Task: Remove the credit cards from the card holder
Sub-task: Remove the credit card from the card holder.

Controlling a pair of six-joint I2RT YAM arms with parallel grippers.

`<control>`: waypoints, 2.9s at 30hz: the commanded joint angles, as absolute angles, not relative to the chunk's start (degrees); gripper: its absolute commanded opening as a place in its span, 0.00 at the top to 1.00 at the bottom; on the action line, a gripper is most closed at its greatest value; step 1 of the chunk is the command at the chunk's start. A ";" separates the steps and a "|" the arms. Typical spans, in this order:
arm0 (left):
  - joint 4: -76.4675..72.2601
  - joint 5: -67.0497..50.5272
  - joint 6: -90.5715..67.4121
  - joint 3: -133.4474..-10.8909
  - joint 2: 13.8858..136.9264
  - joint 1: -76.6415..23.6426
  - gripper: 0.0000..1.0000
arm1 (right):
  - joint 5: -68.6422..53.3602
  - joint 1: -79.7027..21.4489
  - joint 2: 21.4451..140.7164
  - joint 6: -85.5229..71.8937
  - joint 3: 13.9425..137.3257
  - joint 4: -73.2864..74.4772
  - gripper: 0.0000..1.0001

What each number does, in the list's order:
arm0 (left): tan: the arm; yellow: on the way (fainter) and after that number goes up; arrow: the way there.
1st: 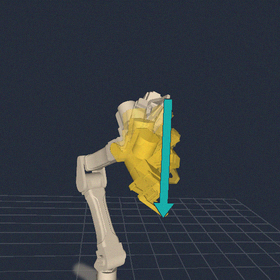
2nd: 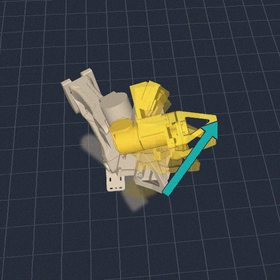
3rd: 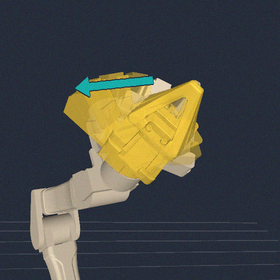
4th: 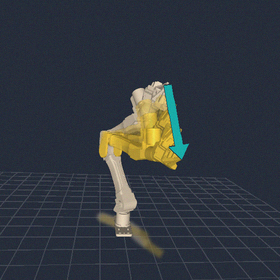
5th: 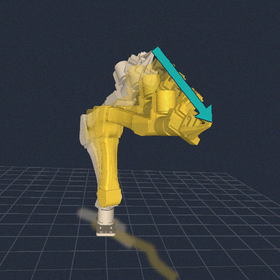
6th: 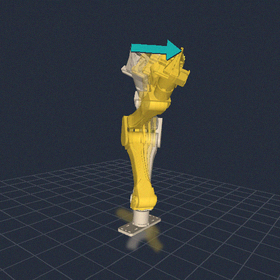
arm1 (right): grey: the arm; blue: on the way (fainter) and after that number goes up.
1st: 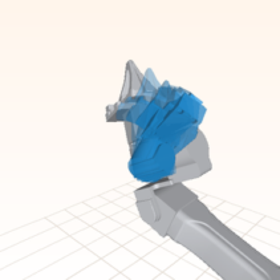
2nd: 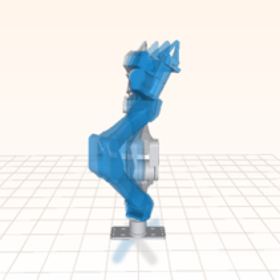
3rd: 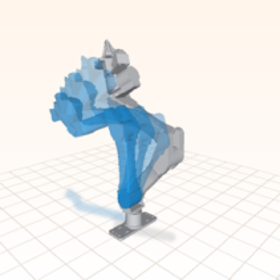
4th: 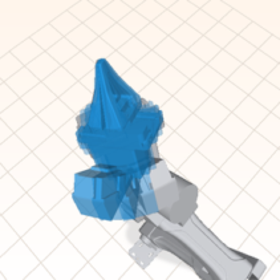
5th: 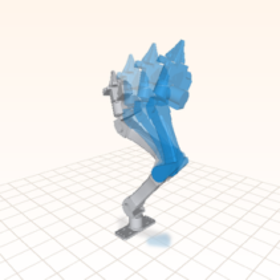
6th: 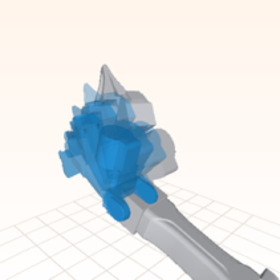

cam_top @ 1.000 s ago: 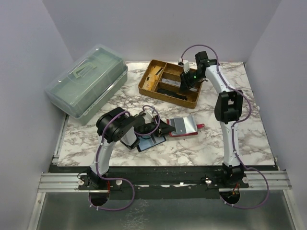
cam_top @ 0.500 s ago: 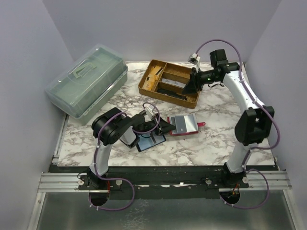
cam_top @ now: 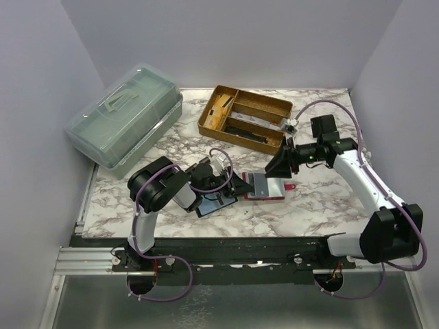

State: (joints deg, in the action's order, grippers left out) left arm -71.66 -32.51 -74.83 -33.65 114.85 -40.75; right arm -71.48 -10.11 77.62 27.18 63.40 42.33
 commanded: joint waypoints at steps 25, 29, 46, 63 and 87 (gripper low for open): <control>-52.37 -22.19 -69.21 -36.76 111.09 -43.61 0.85 | -64.61 -7.38 67.39 12.62 44.11 22.05 0.50; -47.34 -21.16 -68.24 -38.76 110.46 -44.28 0.85 | -64.37 -7.47 73.22 12.26 47.52 24.81 0.51; -21.75 -12.12 -66.06 -49.29 105.12 -48.79 0.83 | -36.23 -15.90 89.42 8.15 55.17 26.43 0.33; -7.82 -6.12 -62.99 -56.32 102.94 -51.02 0.83 | -24.44 -18.59 91.74 3.41 58.26 24.82 0.35; -2.99 -4.61 -61.35 -59.27 103.07 -51.40 0.84 | -16.23 -21.70 92.30 3.03 58.21 25.33 0.44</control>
